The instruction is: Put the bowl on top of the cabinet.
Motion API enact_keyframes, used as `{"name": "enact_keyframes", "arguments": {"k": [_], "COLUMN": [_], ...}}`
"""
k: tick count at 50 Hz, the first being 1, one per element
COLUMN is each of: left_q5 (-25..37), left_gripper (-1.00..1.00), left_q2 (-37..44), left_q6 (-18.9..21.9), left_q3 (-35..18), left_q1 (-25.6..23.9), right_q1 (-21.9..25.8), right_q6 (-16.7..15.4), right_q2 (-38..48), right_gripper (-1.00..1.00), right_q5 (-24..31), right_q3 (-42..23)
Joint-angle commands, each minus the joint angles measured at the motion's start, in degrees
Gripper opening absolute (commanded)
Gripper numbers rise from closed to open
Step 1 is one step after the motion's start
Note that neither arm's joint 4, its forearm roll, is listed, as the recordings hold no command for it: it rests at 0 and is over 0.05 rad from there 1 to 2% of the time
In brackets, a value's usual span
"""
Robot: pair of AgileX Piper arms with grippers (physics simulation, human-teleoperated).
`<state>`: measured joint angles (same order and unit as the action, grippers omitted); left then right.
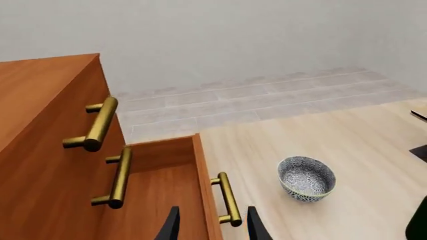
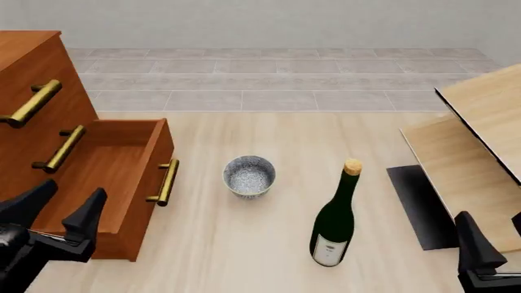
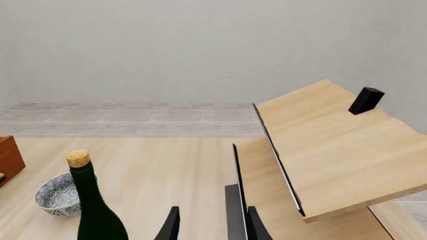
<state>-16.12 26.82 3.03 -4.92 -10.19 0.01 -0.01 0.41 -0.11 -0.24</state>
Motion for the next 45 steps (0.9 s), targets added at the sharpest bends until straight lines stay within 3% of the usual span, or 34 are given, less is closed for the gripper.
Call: {"name": "enact_keyframes", "arguments": {"k": [1, 3, 4, 7, 9, 10, 12, 27, 45], "left_q5": [-1.5, -1.2, -1.0, -1.1, -1.2, -0.6, -0.8, 0.2, 1.3], "left_gripper": [1.0, 1.0, 1.0, 1.0, 1.0, 1.0, 1.0, 1.0, 1.0], "left_q2": [6.1, 10.9, 10.0, 12.1, 10.8, 12.6, 11.9, 15.2, 24.2], "left_q6": [1.2, -1.0, 0.8, 0.1, 2.7, 0.8, 2.3, 2.4, 2.6], "left_q3": [-3.5, -5.5, -5.6, -6.8, -6.7, -7.9, -8.0, -11.5, -17.9], "left_q1": [-1.6, -2.3, -3.0, -3.1, -4.4, -3.9, -4.1, -5.8, -10.4], "right_q1": [0.0, 0.0, 0.0, 0.0, 0.0, 0.0, 0.0, 0.0, 0.0], "right_q6": [0.0, 0.0, 0.0, 0.0, 0.0, 0.0, 0.0, 0.0, 0.0], "right_q2": [0.0, 0.0, 0.0, 0.0, 0.0, 0.0, 0.0, 0.0, 0.0], "right_gripper": [1.0, 1.0, 1.0, 1.0, 1.0, 1.0, 1.0, 1.0, 1.0], "right_q5": [0.0, 0.0, 0.0, 0.0, 0.0, 0.0, 0.0, 0.0, 0.0], "right_q3": [0.0, 0.0, 0.0, 0.0, 0.0, 0.0, 0.0, 0.0, 0.0]}}
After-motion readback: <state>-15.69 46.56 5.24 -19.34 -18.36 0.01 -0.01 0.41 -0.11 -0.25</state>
